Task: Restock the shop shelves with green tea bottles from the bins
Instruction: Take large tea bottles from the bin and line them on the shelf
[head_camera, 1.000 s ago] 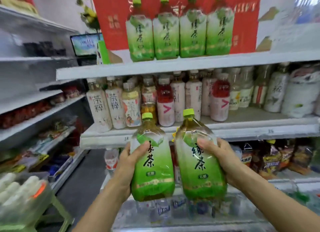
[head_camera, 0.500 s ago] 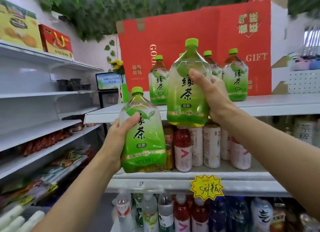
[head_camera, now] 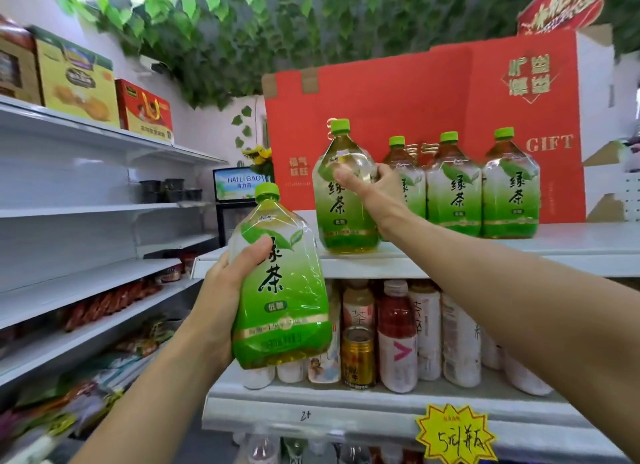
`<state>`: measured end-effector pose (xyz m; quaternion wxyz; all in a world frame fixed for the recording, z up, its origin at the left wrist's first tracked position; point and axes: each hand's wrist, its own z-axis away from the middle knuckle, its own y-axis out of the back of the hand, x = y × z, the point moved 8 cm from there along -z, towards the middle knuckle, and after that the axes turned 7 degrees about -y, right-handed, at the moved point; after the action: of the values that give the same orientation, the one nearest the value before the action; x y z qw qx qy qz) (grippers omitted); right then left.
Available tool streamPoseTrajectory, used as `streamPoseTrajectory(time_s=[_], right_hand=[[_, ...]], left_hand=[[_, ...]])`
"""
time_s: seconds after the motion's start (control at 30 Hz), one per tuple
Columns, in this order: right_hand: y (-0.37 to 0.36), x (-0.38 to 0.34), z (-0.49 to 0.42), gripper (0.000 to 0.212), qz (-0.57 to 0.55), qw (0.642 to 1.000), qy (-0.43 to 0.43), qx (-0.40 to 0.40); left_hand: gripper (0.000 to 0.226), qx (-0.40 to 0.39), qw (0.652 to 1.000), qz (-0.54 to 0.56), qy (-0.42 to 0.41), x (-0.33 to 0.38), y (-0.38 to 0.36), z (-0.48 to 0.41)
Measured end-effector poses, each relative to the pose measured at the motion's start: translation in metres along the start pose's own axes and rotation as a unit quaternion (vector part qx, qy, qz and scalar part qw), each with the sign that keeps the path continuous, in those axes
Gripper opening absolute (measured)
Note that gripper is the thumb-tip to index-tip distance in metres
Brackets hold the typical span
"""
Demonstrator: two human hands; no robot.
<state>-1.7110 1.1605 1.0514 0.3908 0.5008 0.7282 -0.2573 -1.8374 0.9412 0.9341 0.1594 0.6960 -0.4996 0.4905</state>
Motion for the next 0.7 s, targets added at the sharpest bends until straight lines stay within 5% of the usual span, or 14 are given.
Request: streamPoseTrajectory(time_s=[0.07, 0.2, 0.33, 0.53, 0.63, 0.7], right_hand=[[-0.007, 0.009, -0.006, 0.086, -0.002, 1.000, -0.018, -0.008], [-0.014, 0.026, -0.017, 0.073, -0.011, 1.000, -0.024, -0.013], [-0.019, 0.029, -0.016, 0.095, 0.027, 0.997, -0.039, -0.052], [0.009, -0.002, 0.057, 0.102, 0.076, 0.995, 0.068, 0.019], [-0.007, 0.005, 0.119, 0.113, 0.071, 0.989, -0.007, -0.133], [-0.019, 0.016, 0.141, 0.101, 0.024, 0.967, -0.095, -0.235]], left_hand=[[0.060, 0.017, 1.000, -0.013, -0.013, 0.002, 0.011, -0.004], [0.038, 0.034, 0.999, 0.008, -0.002, -0.002, 0.028, -0.013], [0.029, 0.004, 0.998, 0.056, 0.013, -0.010, 0.021, -0.015], [0.047, 0.003, 0.994, 0.107, -0.006, -0.013, -0.007, -0.021], [0.069, -0.010, 0.995, 0.096, -0.026, -0.009, -0.035, -0.027], [0.071, -0.014, 0.995, 0.077, -0.068, -0.001, -0.056, -0.034]])
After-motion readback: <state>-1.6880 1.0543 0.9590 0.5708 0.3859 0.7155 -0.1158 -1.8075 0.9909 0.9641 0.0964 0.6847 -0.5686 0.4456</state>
